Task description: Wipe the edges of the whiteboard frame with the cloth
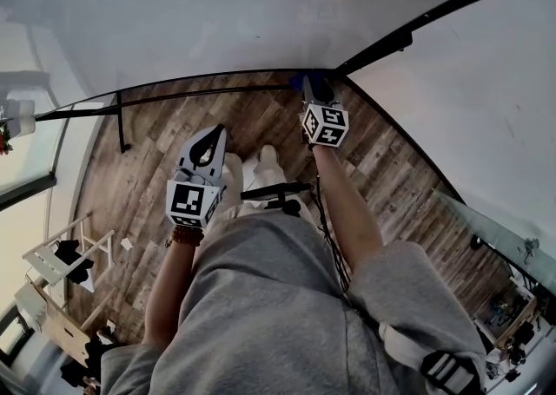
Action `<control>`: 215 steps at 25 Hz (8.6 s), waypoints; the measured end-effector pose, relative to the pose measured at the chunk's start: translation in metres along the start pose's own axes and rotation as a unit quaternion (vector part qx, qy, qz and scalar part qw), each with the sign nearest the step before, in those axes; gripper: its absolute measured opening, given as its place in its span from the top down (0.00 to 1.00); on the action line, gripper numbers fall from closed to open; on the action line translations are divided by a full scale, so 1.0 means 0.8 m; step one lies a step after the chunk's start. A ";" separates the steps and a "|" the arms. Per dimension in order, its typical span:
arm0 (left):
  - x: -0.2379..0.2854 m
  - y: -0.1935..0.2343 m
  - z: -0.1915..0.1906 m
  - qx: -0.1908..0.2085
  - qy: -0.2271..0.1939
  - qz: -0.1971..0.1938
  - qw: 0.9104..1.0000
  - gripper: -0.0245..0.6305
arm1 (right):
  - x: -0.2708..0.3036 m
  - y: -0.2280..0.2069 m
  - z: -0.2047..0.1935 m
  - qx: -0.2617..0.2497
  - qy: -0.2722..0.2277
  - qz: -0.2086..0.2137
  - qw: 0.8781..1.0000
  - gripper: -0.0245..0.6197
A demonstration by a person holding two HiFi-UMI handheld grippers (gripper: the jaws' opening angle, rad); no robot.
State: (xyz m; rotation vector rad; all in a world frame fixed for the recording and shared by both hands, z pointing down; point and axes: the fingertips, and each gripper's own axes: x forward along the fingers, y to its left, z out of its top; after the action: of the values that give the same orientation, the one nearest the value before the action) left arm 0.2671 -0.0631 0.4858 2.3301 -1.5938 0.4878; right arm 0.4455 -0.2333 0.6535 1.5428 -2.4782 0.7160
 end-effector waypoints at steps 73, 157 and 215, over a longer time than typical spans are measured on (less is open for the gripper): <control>0.004 0.140 0.000 0.007 0.004 -0.160 0.987 0.95 | 0.043 0.144 -0.029 0.133 -0.029 -0.098 0.986 0.79; -0.039 0.273 -0.036 0.009 0.004 -0.171 0.985 0.95 | 0.084 0.277 -0.061 0.149 -0.011 -0.096 0.984 0.79; -0.093 0.398 -0.076 0.028 0.033 -0.173 0.984 0.95 | 0.128 0.418 -0.093 0.143 -0.006 -0.072 0.987 0.79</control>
State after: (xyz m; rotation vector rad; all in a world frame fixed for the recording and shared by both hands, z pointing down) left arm -0.0630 -0.0888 0.5213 2.5325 -1.1245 0.5257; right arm 0.0953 -0.1607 0.6479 1.8027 -2.3215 1.0772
